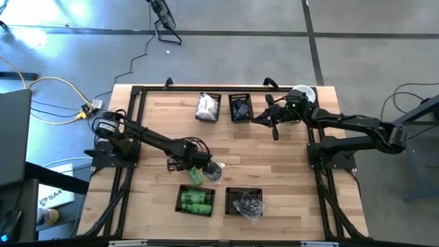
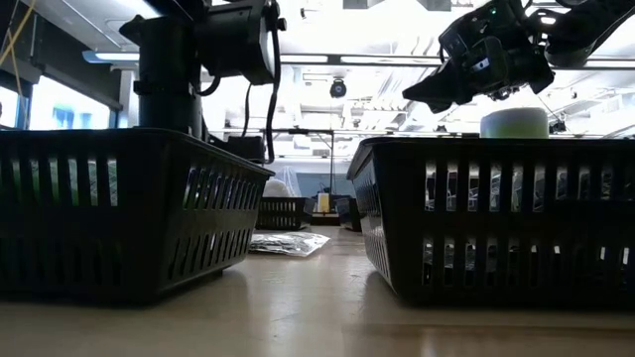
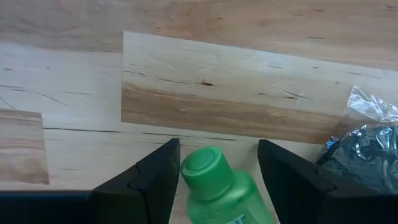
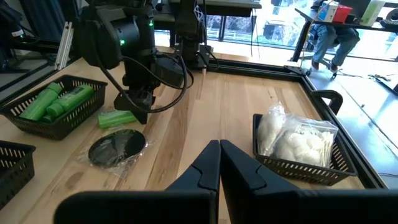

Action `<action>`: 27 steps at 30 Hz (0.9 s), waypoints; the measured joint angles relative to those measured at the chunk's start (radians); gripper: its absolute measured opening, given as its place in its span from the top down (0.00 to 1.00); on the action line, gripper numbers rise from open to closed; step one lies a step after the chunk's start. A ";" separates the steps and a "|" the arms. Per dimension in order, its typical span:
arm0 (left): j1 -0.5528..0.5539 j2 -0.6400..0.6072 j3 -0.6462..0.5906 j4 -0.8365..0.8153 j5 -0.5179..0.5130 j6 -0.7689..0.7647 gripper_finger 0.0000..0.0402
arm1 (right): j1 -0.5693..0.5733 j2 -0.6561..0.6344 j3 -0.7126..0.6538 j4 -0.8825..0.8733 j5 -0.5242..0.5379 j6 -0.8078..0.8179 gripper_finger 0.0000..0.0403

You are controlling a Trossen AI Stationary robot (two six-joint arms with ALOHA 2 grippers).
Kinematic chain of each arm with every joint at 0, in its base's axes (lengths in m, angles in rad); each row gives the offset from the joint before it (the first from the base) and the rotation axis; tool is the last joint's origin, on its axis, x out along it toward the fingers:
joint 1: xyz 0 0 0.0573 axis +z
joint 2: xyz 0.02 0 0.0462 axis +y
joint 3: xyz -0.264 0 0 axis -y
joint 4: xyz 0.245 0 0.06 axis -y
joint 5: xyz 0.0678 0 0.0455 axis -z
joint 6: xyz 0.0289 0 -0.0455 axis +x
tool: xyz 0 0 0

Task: Pick & Place Travel size toiletries
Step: Put the green shampoo into the bottom left black bin

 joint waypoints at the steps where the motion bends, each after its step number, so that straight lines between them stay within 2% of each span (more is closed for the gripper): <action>1: 0.000 0.000 0.000 0.002 0.000 0.000 0.48 | 0.000 0.000 0.000 0.000 0.000 0.000 0.99; 13: 0.000 0.000 0.001 0.030 -0.034 -0.001 0.48 | 0.000 0.000 0.000 0.006 0.000 -0.001 0.99; 23: 0.003 -0.010 0.004 0.076 -0.111 0.008 0.48 | 0.000 0.000 0.000 0.006 0.000 0.000 0.99; 27: 0.008 -0.010 0.005 0.095 -0.100 0.048 0.52 | 0.000 0.000 0.000 0.006 0.000 0.000 0.99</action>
